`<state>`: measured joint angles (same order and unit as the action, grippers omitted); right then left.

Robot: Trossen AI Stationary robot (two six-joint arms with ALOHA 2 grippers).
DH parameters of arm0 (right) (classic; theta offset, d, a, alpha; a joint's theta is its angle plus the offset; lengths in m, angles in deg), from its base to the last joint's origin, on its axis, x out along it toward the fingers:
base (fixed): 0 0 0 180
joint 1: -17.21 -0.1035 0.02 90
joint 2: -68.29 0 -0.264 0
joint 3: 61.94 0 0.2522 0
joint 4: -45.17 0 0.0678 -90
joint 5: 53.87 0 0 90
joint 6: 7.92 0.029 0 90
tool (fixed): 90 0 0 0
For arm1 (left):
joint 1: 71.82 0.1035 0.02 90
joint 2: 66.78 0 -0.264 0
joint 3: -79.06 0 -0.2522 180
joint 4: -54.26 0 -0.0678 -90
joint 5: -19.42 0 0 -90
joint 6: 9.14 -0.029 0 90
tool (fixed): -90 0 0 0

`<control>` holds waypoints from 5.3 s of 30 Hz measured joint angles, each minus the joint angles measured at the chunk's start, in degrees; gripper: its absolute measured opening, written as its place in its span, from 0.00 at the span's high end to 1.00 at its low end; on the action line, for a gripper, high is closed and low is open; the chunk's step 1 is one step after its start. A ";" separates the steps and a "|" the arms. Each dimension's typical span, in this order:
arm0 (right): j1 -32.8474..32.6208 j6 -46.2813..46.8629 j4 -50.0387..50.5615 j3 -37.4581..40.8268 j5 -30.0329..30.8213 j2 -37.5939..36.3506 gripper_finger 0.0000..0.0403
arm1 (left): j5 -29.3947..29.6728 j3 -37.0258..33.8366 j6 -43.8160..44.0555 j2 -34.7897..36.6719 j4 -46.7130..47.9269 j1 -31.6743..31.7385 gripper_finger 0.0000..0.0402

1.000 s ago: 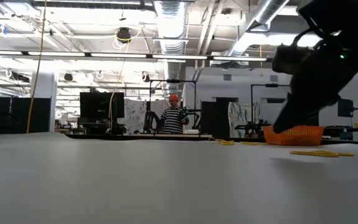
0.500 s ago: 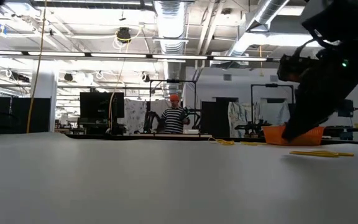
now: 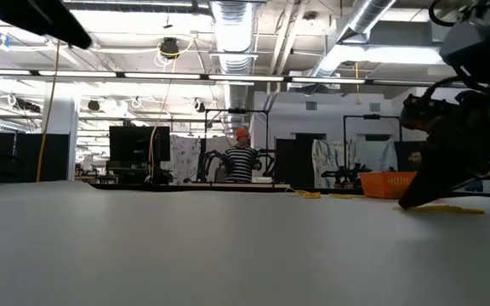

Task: Sort rubber bands into baskets
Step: Put the yellow rubber band into the yellow bin

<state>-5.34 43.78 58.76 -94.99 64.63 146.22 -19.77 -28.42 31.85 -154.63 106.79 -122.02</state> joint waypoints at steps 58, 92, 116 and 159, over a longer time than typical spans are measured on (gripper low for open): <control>-8.24 -35.30 -7.58 -20.50 4.60 0.15 0.96 | -37.52 -2.82 -35.76 -23.04 -75.05 36.66 0.26; -8.17 -34.62 -7.61 -20.50 4.48 0.15 0.94 | -44.72 -2.03 -42.01 -22.99 -59.02 38.76 0.49; -8.24 -33.68 -6.08 -20.50 4.44 0.13 0.93 | -49.31 8.11 -41.59 -34.81 -51.18 41.56 0.94; -8.81 -31.72 -3.47 -20.50 4.63 0.13 0.93 | -32.55 7.78 -5.69 9.45 15.53 3.65 1.00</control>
<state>-14.14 12.06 55.29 -115.49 69.26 146.35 -52.32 -20.63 26.16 -145.18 122.32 -118.37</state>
